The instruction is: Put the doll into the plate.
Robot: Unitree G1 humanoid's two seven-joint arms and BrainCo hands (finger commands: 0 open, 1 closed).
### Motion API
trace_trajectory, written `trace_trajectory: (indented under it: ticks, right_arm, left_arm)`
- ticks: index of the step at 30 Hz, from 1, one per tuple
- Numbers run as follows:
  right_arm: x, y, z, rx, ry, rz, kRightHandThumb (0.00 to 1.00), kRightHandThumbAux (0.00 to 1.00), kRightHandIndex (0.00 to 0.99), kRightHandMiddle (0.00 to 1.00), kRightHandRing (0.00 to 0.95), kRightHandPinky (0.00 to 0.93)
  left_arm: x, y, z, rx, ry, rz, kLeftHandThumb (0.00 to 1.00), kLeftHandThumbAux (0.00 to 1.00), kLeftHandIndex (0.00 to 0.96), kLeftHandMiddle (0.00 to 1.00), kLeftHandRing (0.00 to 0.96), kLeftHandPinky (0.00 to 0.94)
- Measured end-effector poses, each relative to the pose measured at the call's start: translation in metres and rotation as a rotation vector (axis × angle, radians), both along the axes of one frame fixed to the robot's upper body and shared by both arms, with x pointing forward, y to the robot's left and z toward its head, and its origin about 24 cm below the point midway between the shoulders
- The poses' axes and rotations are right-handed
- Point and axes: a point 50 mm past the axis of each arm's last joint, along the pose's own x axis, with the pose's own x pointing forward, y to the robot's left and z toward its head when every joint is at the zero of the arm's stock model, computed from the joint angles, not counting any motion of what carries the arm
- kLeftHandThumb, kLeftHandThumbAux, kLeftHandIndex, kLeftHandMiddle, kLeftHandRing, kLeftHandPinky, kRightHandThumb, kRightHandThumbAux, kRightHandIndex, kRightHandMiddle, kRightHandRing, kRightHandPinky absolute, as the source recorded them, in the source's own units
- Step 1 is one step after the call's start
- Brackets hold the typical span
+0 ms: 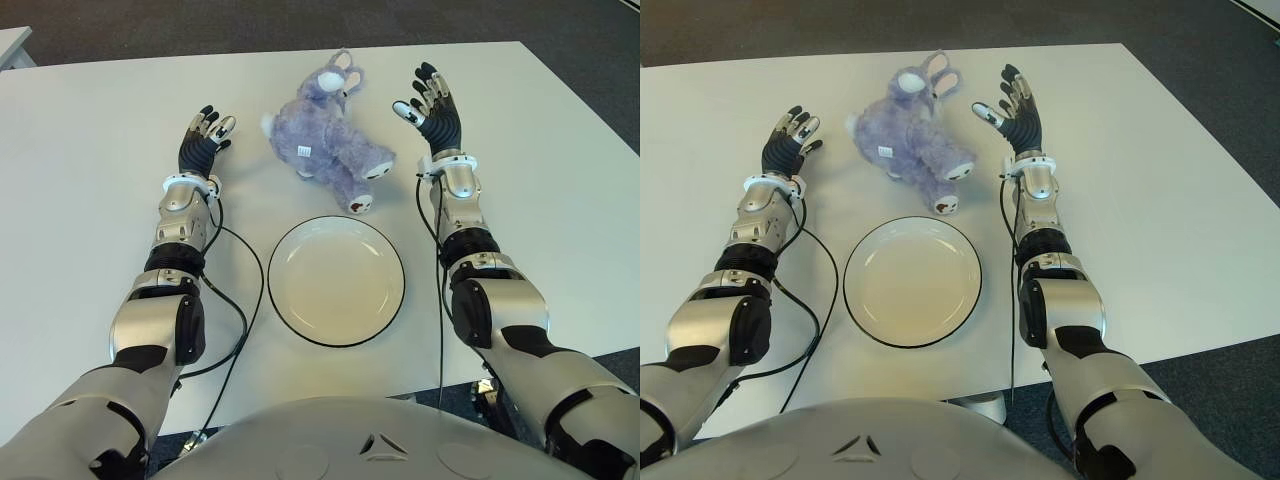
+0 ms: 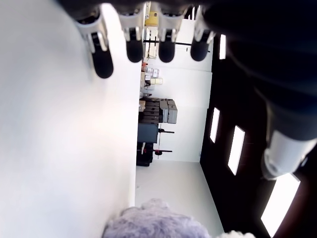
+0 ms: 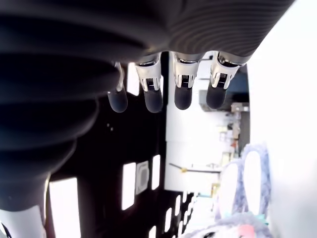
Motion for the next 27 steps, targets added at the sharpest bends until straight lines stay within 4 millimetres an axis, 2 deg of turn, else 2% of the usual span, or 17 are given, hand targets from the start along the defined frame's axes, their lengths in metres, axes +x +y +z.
trace_trajectory:
  ticks: [9, 27]
  right_arm:
    - [-0.003, 0.002, 0.023, -0.031, -0.094, 0.038, 0.0, 0.597, 0.0, 0.0, 0.0, 0.0]
    - [-0.018, 0.004, 0.034, -0.035, -0.189, 0.051, 0.015, 0.625, 0.0, 0.0, 0.0, 0.0]
  left_arm:
    - [0.0, 0.0, 0.0, 0.001, 0.001, 0.004, 0.088, 0.603, 0.0, 0.051, 0.023, 0.0]
    - [0.002, -0.002, 0.0, -0.001, 0.003, 0.003, 0.095, 0.606, 0.0, 0.047, 0.022, 0.0]
